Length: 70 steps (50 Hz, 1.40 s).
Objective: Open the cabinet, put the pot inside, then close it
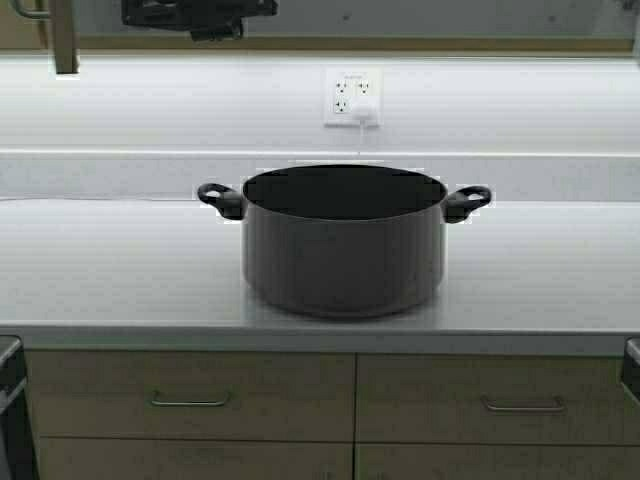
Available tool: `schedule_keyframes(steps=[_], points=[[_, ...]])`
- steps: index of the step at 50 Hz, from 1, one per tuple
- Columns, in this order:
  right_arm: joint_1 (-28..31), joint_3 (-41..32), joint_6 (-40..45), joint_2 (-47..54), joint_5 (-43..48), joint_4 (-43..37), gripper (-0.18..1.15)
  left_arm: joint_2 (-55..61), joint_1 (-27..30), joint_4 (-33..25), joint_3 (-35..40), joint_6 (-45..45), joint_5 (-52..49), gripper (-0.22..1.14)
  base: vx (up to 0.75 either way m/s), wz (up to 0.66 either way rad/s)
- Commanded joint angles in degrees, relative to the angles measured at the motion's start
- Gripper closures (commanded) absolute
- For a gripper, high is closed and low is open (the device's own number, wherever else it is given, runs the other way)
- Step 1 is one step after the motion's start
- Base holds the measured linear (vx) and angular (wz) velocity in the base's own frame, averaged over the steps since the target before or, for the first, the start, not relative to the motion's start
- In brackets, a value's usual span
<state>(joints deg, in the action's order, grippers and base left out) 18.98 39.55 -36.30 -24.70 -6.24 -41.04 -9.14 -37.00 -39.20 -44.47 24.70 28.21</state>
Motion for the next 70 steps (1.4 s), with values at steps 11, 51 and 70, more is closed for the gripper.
schedule_keyframes(steps=[11,51,70], points=[[7.6,11.3,1.3,-1.7,16.3,-21.0,-0.06,-1.7,-6.9,0.7,-8.6,-17.5,14.7,-0.11,0.00,0.00],[10.3,25.3,83.1,43.5,78.0,22.6,-0.06,47.3,0.5,12.7,-16.5,-87.1,67.0,-0.11,0.00,0.00],[8.9,27.0,88.4,48.0,84.9,24.0,-0.05,47.6,1.0,13.5,-16.8,-88.0,69.2,-0.11,0.13,-0.03]])
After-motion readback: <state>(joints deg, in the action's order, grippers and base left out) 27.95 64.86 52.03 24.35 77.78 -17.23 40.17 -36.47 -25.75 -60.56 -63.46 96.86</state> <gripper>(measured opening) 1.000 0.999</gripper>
